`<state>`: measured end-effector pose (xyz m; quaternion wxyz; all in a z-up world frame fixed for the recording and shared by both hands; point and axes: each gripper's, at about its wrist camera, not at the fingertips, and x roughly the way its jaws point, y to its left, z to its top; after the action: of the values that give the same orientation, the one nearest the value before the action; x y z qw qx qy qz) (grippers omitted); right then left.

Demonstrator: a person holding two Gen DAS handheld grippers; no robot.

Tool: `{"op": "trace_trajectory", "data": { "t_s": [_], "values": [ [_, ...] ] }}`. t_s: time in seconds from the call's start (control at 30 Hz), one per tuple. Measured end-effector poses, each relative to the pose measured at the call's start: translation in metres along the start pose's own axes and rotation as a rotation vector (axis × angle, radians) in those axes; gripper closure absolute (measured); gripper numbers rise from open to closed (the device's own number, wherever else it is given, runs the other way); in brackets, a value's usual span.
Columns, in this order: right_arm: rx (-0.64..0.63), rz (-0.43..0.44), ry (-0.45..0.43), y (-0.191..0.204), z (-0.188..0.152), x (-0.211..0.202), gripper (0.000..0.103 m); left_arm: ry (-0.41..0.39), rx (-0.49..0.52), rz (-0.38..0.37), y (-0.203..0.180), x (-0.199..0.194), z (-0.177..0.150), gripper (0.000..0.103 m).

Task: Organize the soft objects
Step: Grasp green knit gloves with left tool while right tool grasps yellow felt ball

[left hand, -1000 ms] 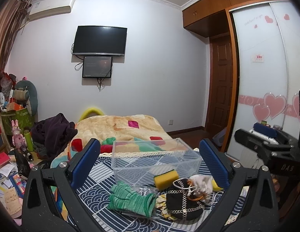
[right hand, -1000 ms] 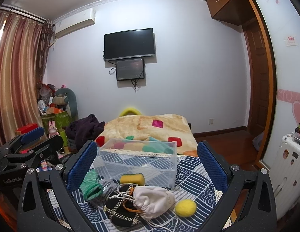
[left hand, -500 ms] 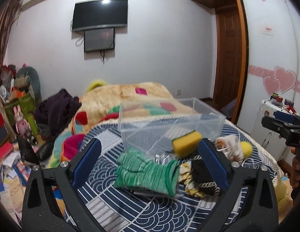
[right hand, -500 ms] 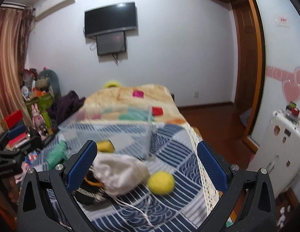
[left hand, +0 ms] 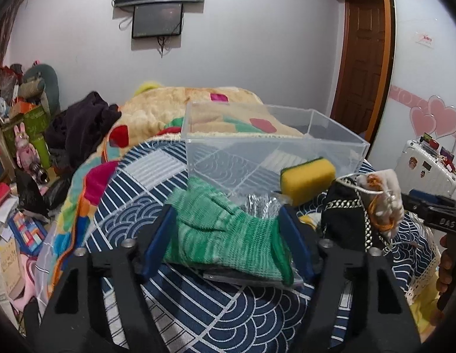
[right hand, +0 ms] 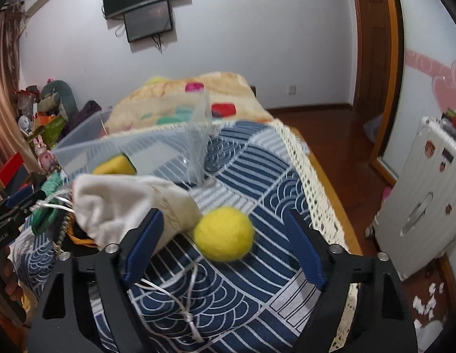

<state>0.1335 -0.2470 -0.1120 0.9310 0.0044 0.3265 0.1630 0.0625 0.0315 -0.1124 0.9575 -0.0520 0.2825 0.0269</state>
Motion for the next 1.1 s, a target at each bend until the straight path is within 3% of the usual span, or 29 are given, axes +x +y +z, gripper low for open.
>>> {"op": "trace_trajectory", "data": {
  "t_s": [0.03, 0.1, 0.13, 0.27, 0.4, 0.8, 0.83, 0.87, 0.93, 0.97, 1.0, 1.1],
  "values": [
    [0.004, 0.001, 0.019, -0.002, -0.002, 0.003, 0.035, 0.01, -0.008, -0.011, 0.001, 0.002, 0.0, 0.045],
    [0.009, 0.008, 0.061, -0.004, -0.006, 0.011, 0.048, 0.024, -0.02, -0.02, 0.004, 0.005, -0.002, 0.063],
    [0.012, 0.012, 0.076, -0.004, -0.008, 0.013, 0.056, 0.03, -0.021, -0.022, 0.004, 0.006, -0.002, 0.066],
    [0.007, 0.022, 0.074, -0.003, -0.009, 0.009, 0.061, 0.038, -0.029, -0.033, 0.007, 0.007, -0.004, 0.092],
    [0.005, 0.01, 0.039, -0.004, -0.006, 0.001, 0.062, 0.029, -0.046, -0.041, 0.013, 0.002, -0.002, 0.097],
    [0.009, 0.03, -0.122, 0.004, 0.019, -0.043, 0.062, -0.066, -0.057, -0.052, 0.026, -0.035, 0.021, 0.097],
    [0.004, 0.037, -0.131, 0.005, 0.021, -0.046, 0.062, -0.058, -0.055, -0.048, 0.027, -0.033, 0.022, 0.095],
    [-0.002, 0.041, -0.142, 0.007, 0.023, -0.049, 0.062, -0.044, -0.053, -0.04, 0.028, -0.03, 0.023, 0.086],
    [-0.01, 0.054, -0.152, 0.012, 0.027, -0.049, 0.062, -0.01, -0.065, -0.026, 0.031, -0.021, 0.022, 0.063],
    [-0.014, 0.065, -0.157, 0.014, 0.028, -0.05, 0.062, 0.002, -0.072, -0.019, 0.032, -0.018, 0.02, 0.044],
    [-0.017, 0.07, -0.158, 0.016, 0.03, -0.05, 0.062, 0.007, -0.075, -0.015, 0.033, -0.015, 0.018, 0.036],
    [-0.038, 0.077, -0.171, 0.023, 0.035, -0.05, 0.062, 0.046, -0.063, -0.003, 0.033, 0.001, 0.012, 0.035]
  ]
}}
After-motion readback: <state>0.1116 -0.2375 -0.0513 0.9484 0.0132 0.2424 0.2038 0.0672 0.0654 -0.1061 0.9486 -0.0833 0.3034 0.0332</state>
